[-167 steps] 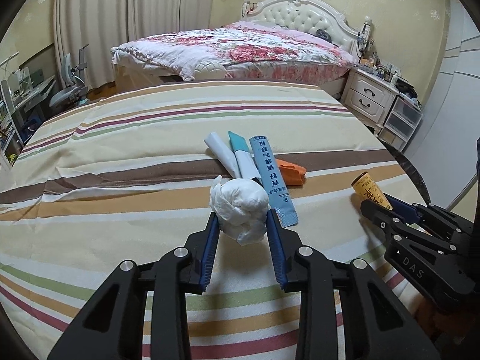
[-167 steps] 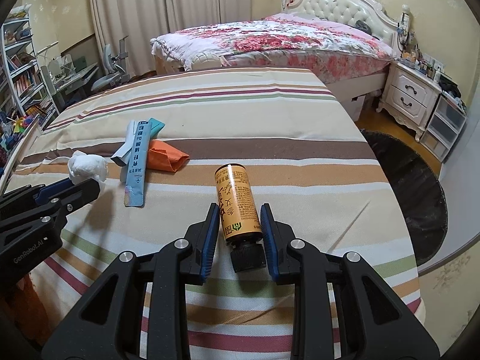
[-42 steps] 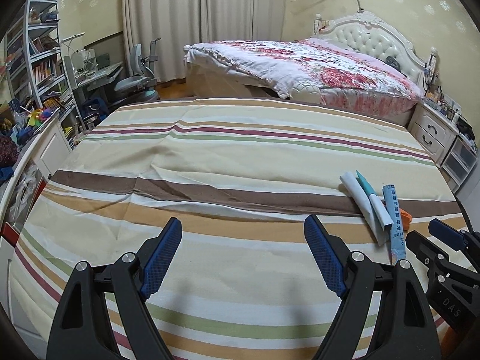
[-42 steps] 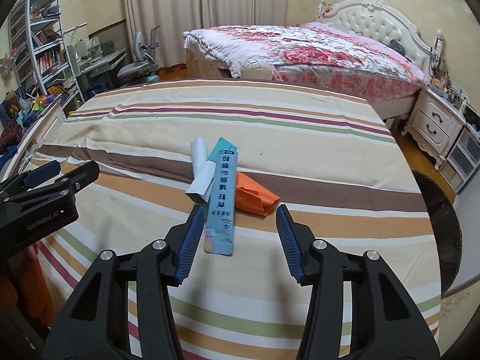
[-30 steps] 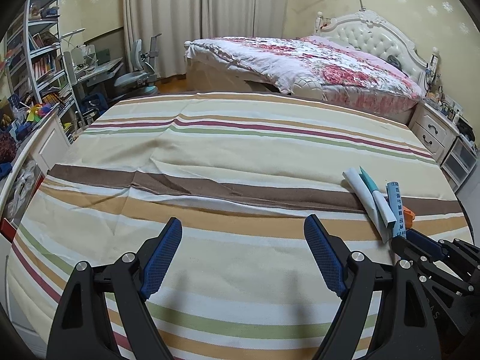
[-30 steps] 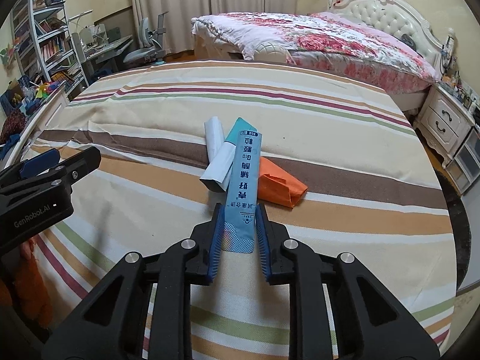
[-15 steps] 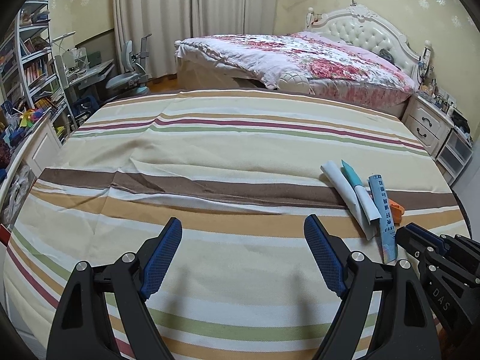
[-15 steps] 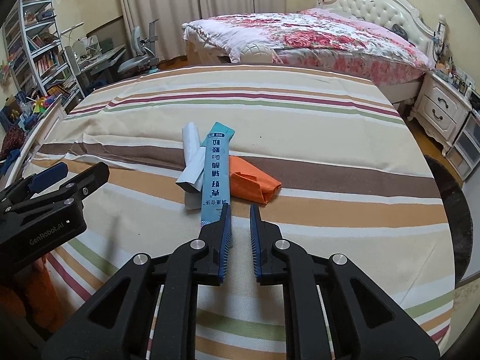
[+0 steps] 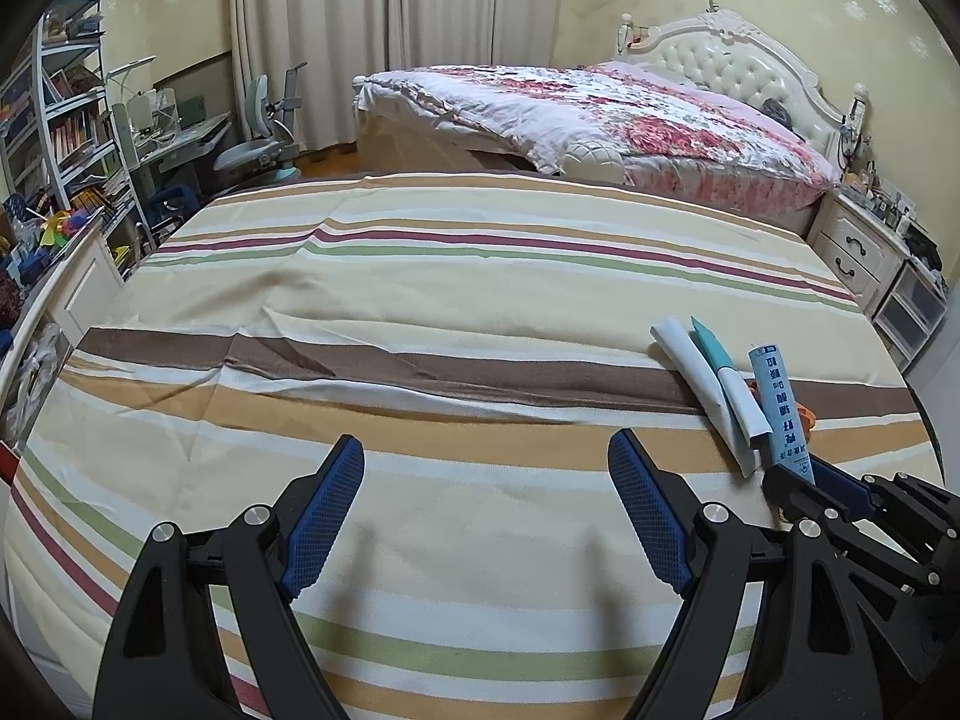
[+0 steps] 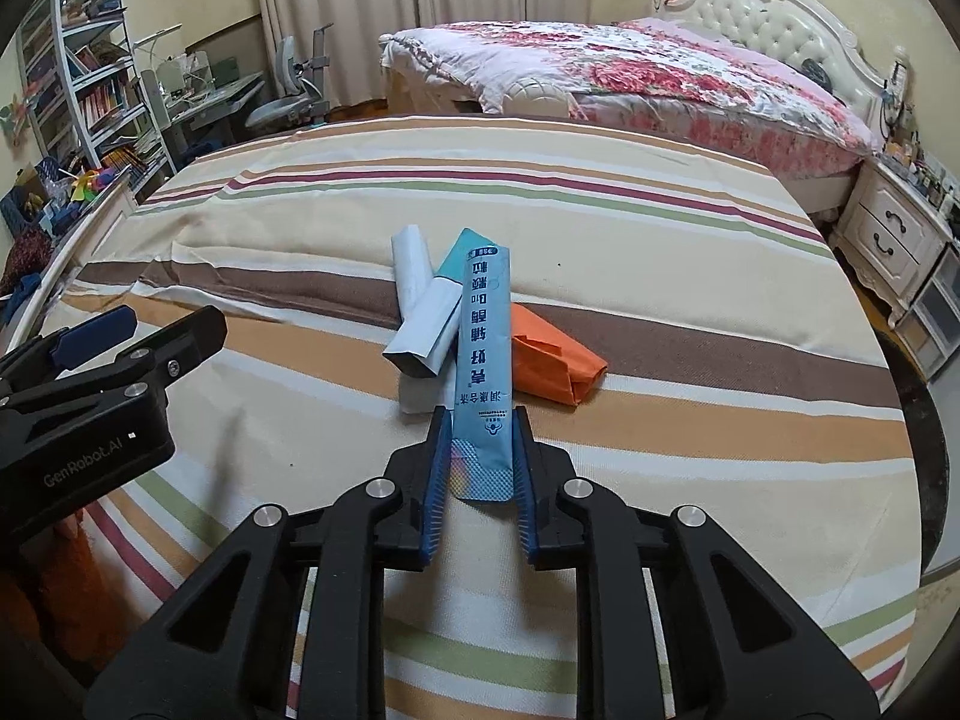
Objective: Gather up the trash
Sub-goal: 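Grasp the white rolled tube with the left tool while the right tool holds the blue box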
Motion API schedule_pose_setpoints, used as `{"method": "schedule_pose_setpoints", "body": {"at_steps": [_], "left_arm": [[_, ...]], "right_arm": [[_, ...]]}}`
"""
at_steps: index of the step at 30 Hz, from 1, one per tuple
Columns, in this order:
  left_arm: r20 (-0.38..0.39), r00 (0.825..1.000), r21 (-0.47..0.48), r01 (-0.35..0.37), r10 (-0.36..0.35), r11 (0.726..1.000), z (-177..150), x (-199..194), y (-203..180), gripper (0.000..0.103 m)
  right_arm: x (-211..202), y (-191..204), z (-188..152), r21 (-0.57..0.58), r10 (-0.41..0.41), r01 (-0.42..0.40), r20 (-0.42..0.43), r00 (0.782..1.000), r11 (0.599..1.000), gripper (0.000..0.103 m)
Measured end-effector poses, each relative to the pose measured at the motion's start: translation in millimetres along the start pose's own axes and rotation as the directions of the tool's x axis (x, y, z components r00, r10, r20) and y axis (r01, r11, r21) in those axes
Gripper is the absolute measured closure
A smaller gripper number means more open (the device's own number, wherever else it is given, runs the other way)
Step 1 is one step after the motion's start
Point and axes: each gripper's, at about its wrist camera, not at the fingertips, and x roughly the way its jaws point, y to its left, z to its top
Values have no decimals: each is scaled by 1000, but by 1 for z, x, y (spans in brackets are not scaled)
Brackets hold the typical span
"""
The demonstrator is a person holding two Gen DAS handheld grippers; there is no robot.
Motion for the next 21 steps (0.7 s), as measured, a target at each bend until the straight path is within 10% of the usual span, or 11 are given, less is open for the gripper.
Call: {"method": "schedule_pose_setpoints", "body": {"at_steps": [21], "left_arm": [[-40, 998, 22, 45, -45, 999, 14, 21, -38, 22]], "right_arm": [[-7, -47, -8, 96, -56, 54, 12, 998, 994, 84]]}}
